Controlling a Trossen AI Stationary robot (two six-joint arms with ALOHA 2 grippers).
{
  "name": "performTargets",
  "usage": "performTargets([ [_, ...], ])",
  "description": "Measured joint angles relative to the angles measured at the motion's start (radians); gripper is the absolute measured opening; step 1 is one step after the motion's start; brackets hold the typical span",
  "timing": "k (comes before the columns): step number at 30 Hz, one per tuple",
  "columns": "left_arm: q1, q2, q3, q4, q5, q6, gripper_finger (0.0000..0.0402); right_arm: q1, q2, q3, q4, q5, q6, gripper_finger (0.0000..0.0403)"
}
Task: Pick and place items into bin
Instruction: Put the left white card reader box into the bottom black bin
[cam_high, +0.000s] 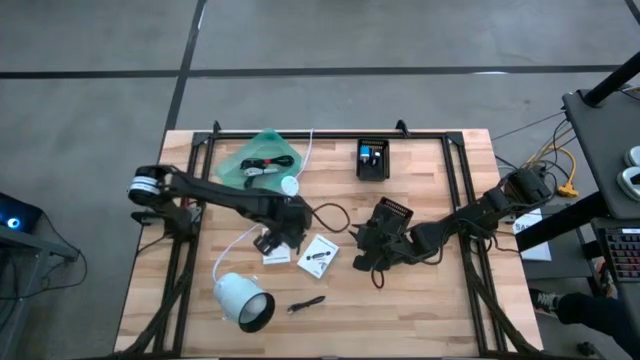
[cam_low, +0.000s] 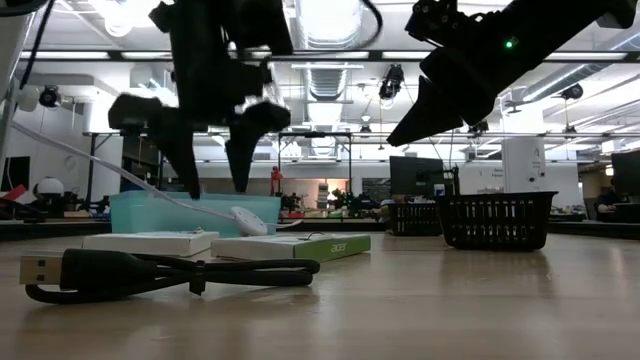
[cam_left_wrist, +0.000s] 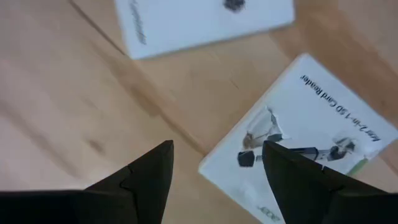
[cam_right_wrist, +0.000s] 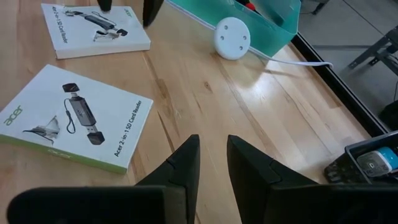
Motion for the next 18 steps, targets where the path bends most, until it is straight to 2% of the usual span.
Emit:
performTargets([
  [8, -0.001, 0.096, 0.000, -0.003, -0.003, 0.069, 0.0228, 0.000, 0.000, 0.000, 0.000, 0.000, 0.000, 0.0068],
  [18, -0.006, 0.109, -0.001, 0.002, -0.001, 0.163, 0.0228, 0.000, 0.000, 0.000, -0.002, 0.000, 0.000, 0.0068],
])
